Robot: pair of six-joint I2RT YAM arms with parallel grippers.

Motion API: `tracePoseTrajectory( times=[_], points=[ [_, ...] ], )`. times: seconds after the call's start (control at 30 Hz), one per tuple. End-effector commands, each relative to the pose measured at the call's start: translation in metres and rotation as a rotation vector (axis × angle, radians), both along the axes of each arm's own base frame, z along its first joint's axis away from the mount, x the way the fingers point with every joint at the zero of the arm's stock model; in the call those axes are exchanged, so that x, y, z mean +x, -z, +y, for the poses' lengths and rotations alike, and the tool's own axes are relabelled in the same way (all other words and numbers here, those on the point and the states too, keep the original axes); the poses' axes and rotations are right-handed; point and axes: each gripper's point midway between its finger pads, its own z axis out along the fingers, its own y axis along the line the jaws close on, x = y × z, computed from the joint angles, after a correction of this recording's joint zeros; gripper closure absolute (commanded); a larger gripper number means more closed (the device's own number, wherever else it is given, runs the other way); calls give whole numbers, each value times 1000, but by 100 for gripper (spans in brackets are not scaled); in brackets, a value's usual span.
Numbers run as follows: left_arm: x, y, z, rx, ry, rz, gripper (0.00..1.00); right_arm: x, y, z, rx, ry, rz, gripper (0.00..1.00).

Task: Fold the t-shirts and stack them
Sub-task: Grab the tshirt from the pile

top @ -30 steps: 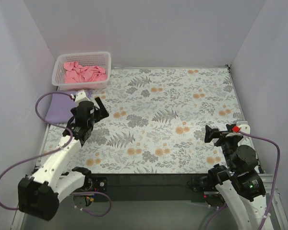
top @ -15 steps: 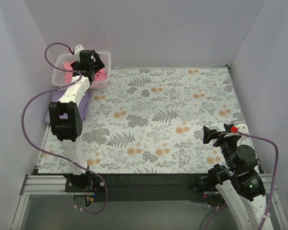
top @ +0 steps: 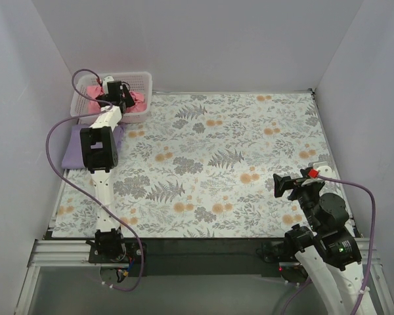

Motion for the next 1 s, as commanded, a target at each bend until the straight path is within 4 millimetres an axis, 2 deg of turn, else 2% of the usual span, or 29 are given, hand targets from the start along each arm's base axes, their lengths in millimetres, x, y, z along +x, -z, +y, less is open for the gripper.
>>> tracePoseTrajectory(
  times=[0.0,0.07,0.13,0.2,0.23,0.27,0.3,0.33,0.4,0.43,0.5,0.53,0.6,0.63,0.67,0.7,0.73,0.77,0.8,0.83,0.87,0.9,0.97],
  points=[
    [14,-9,4,67,44,-29,7,3,-14,3,-1,-17,-37,2],
    [17,4,2,44,66,-19,9,4,-11,4,-8,-18,-23,2],
    [17,11,1,26,72,-16,26,5,-10,4,-10,-17,-12,2],
    [18,9,1,26,79,-26,51,6,-9,5,-13,-18,-4,2],
    [20,2,2,32,77,-47,76,7,-8,6,-16,-21,0,2],
    [20,-2,2,36,75,-56,84,7,-8,6,-16,-25,2,2],
    [21,-25,3,44,75,-94,92,7,-7,6,-19,-26,4,2],
    [24,-38,2,45,81,-127,100,7,-7,6,-20,-25,7,2],
    [27,-72,-1,42,99,-193,100,7,-6,8,-23,-36,8,2],
    [27,-107,-4,36,103,-259,100,6,-7,8,-23,-39,5,2],
    [26,-142,-13,24,123,-322,100,6,-8,9,-22,-42,0,2],
    [22,-179,-20,28,135,-381,100,5,-8,9,-22,-42,-1,2],
    [16,-215,-39,36,175,-437,100,5,-9,8,-21,-37,-6,2],
    [12,-233,-40,44,182,-464,100,5,-9,8,-19,-37,-7,2],
    [2,-268,-65,48,224,-519,100,5,-9,7,-20,-33,-8,2],
    [-4,-287,-84,43,257,-549,100,5,-10,6,-18,-33,-13,2],
    [-18,-326,-103,34,296,-616,100,4,-11,5,-17,-28,-22,2],
    [-26,-344,-105,30,305,-649,100,3,-13,4,-14,-22,-30,2],
    [-34,-358,-125,8,341,-666,100,3,-12,3,-13,-17,-33,2],
    [-45,-386,-135,-9,364,-715,100,1,-15,1,-8,-11,-49,2],
    [-55,-401,-150,-57,403,-739,100,1,-17,-1,-5,-3,-58,2],
    [-74,-426,-166,-87,441,-776,100,0,-18,-2,-3,0,-64,2],
    [-97,-453,-191,-138,527,-821,100,-3,-21,-4,6,6,-86,2]
  ],
)
